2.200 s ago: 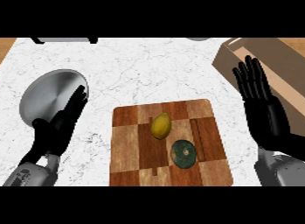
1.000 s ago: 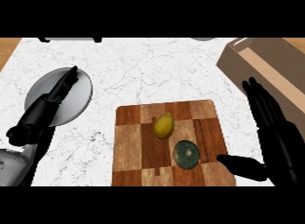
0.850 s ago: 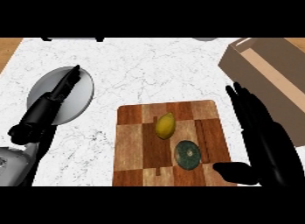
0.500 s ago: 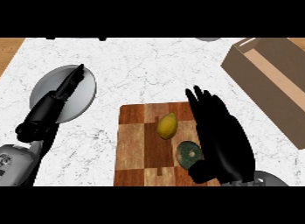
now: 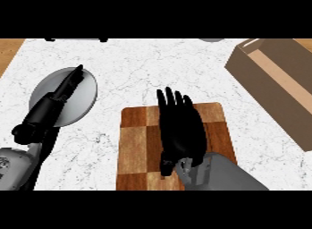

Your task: Pick the lemon from the cutting board and place it in the cardboard box

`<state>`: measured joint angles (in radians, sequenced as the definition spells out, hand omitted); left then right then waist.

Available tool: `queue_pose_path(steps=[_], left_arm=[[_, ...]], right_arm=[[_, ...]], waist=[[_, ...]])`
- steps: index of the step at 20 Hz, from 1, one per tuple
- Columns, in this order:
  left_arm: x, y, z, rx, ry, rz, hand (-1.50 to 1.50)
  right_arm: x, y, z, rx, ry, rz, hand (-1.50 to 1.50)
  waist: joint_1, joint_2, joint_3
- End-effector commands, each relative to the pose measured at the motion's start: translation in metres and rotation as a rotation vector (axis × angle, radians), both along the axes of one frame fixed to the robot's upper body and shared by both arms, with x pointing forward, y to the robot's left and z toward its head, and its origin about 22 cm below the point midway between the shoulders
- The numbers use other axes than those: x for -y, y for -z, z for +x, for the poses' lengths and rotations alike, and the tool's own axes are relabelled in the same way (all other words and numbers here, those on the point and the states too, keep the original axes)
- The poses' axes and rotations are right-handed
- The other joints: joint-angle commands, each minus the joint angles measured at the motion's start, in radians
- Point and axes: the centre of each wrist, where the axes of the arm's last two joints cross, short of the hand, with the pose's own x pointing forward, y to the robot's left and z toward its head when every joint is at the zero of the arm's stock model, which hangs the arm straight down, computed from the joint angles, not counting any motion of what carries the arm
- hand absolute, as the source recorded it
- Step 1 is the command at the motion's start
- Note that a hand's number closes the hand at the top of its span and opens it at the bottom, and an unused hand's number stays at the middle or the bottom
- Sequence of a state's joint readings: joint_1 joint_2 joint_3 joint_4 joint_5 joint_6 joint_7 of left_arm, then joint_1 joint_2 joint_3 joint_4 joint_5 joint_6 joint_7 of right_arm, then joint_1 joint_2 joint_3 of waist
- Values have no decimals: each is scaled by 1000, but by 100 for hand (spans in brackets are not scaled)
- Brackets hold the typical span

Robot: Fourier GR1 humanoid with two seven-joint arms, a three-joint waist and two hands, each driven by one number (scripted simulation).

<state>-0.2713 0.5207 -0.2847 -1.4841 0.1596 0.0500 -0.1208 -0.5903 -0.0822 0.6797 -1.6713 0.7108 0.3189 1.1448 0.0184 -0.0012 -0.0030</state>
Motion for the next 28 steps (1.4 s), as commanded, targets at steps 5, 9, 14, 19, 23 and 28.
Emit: queue_pose_path(steps=[5, 9, 14, 19, 23, 28], left_arm=[[-6, -8, 5, -8, -8, -3, 0], [2, 0, -8, 0, -3, -8, 0], [7, -5, 10, -5, -5, 7, 0], [-8, -6, 0, -13, 2, -4, 0], [-12, 14, -4, -5, -16, 5, 0], [9, -9, 4, -19, -5, 8, 0]], right_arm=[[-24, 8, 13, -133, 154, -134, -150], [-30, 22, 18, -118, 197, -205, -150], [-43, 19, 30, -85, 205, -198, -150], [-39, 28, 32, -126, 204, -261, -150], [-32, 33, 47, -149, 245, -251, -150], [-32, 55, 32, -151, 219, -258, -150]], waist=[[-15, 0, 2], [-10, -3, 2], [-9, 4, 2], [-10, -1, 2], [-13, 1, 2], [-15, -1, 3]])
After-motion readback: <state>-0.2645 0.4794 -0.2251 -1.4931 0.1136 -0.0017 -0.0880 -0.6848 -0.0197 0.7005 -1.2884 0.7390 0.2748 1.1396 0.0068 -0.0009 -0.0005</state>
